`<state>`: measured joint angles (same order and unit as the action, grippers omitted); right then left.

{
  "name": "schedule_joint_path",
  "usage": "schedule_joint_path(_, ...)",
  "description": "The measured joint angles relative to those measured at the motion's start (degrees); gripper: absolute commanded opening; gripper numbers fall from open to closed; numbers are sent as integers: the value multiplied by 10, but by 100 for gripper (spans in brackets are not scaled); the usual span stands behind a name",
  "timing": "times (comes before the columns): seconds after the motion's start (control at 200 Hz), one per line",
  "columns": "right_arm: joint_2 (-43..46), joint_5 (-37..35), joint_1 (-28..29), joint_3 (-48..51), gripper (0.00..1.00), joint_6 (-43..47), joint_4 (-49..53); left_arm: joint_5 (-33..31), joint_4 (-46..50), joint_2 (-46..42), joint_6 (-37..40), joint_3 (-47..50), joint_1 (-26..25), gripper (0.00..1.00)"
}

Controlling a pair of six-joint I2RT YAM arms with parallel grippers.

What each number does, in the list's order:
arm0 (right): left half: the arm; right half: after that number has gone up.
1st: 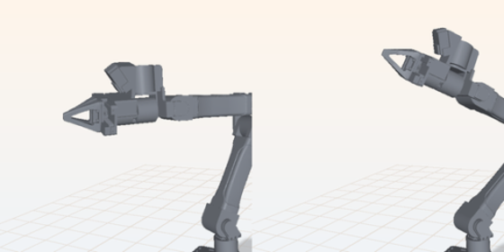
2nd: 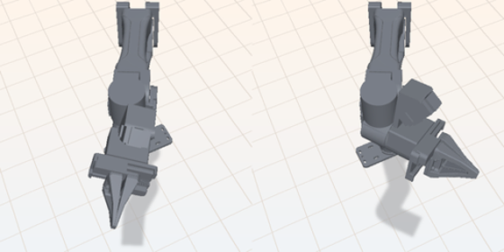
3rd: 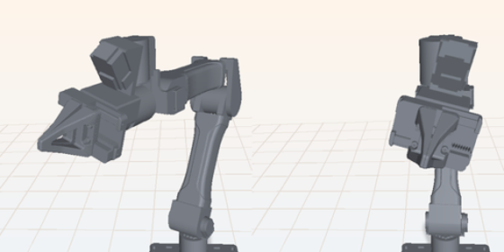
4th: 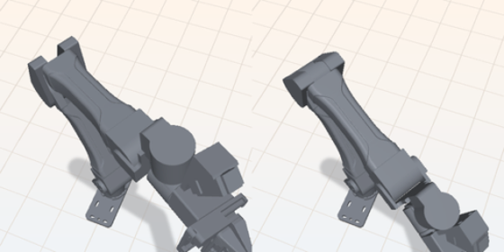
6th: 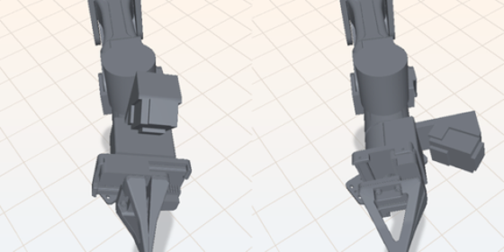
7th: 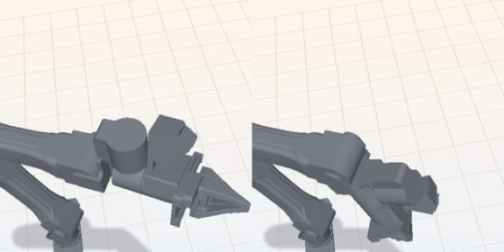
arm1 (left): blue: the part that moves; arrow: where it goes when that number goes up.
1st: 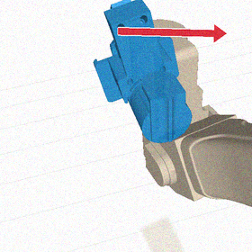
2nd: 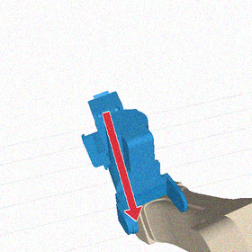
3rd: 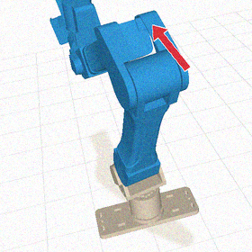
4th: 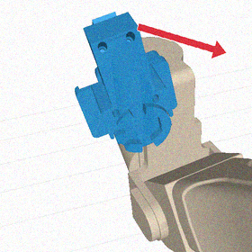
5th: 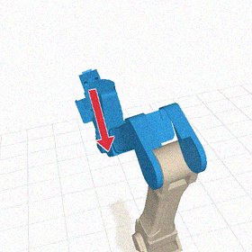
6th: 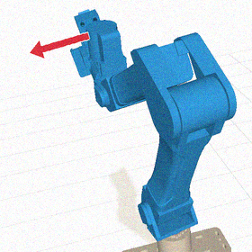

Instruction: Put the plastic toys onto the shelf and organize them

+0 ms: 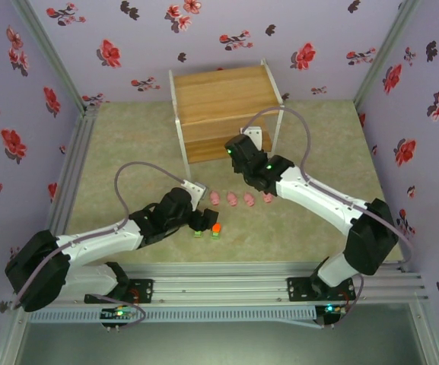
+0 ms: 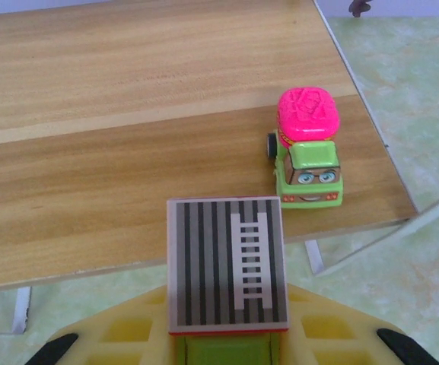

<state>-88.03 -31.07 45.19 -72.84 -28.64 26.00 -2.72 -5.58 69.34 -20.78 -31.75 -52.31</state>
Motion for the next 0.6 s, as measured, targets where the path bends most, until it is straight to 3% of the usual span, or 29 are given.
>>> schedule_joint_path(0.6,-44,20,-22,-20,21,2,-24,0,0,0,2,0,0,77)
